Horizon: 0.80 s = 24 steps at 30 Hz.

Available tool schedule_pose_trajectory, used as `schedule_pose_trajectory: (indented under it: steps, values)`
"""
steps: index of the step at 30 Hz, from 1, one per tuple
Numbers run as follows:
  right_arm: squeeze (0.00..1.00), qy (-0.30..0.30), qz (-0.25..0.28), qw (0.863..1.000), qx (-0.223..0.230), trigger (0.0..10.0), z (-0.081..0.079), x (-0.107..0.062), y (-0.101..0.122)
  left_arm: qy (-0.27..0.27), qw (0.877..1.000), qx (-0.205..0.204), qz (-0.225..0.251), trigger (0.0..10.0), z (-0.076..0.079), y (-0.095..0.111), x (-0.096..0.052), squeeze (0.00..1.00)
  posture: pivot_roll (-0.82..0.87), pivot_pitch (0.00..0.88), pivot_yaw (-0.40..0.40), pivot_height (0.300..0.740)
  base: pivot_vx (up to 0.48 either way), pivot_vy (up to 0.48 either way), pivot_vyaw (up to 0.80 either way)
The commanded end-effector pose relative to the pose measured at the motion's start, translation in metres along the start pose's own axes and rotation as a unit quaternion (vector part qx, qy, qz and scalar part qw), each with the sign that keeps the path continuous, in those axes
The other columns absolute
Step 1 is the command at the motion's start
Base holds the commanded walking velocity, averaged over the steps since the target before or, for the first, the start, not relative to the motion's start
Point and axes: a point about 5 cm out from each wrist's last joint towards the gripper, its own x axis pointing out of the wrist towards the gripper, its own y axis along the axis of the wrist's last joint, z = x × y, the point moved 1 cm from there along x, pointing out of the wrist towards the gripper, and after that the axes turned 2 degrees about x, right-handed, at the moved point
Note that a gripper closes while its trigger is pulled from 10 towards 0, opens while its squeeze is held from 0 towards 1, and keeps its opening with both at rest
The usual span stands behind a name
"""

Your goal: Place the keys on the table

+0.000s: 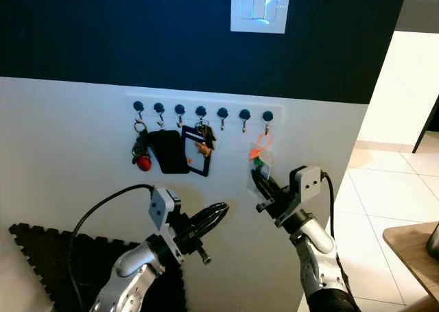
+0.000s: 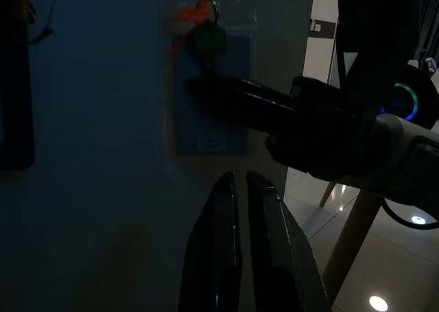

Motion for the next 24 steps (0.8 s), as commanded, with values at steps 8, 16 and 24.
schedule_pose_trajectory:
  steps: [8,16,24]
  values:
    - [0.00,-0.007,0.049,0.999,-0.014,10.0,0.001,0.012,0.022,-0.008,1.000,0.010,-0.013,10.0,0.000,0.000,-0.003,0.00,0.04,0.014,-0.009,0.740,0.000,0.000,0.00]
    - [0.00,-0.008,0.069,0.997,-0.016,10.0,0.000,0.016,0.033,-0.012,1.000,0.011,-0.014,10.0,0.001,0.000,-0.002,0.00,0.04,0.014,-0.006,0.740,0.000,0.000,0.00]
    - [0.00,-0.008,0.109,0.994,-0.013,10.0,-0.003,0.023,0.054,-0.023,0.999,0.011,-0.021,10.0,0.003,-0.001,-0.002,0.00,0.04,0.013,-0.007,0.740,0.000,0.000,0.00]
